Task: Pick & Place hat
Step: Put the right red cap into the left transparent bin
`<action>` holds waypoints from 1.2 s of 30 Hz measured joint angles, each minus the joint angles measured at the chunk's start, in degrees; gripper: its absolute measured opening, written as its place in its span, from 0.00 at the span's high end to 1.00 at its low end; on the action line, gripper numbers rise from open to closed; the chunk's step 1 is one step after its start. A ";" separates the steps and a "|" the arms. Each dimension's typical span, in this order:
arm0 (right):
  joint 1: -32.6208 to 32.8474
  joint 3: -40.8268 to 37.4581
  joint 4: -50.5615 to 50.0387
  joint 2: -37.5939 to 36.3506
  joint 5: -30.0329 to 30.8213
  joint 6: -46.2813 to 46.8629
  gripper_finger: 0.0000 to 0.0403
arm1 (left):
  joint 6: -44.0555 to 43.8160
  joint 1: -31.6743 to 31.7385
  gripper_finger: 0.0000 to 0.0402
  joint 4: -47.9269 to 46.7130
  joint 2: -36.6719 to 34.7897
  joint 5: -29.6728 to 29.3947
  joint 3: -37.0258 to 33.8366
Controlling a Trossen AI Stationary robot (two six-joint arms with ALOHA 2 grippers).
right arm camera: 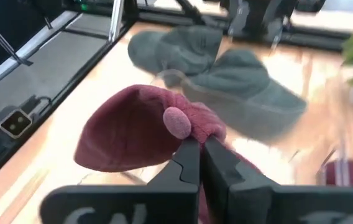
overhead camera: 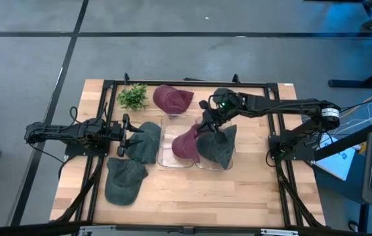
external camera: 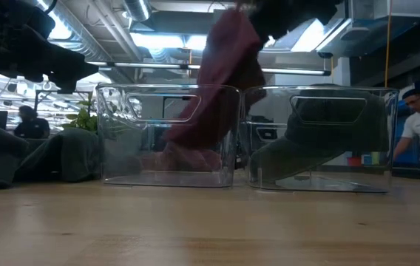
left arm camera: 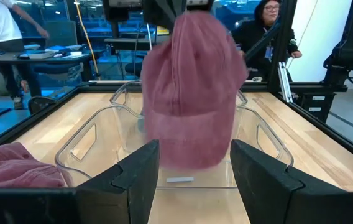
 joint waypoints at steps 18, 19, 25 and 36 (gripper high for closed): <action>0.00 -7.81 8.63 4.96 -0.02 5.38 0.99 | 0.00 0.01 0.52 0.00 -0.01 -0.01 -0.02; 0.00 -7.81 9.16 5.64 -0.02 5.71 0.99 | 0.00 -0.01 0.52 0.00 -0.01 0.01 -0.02; -0.02 -7.81 16.44 9.57 0.37 8.32 0.99 | 0.00 -0.01 0.52 -0.02 0.01 0.01 -0.02; -0.13 -7.81 23.08 12.66 3.15 13.01 0.98 | 0.00 0.00 0.52 -0.01 -0.01 0.00 -0.01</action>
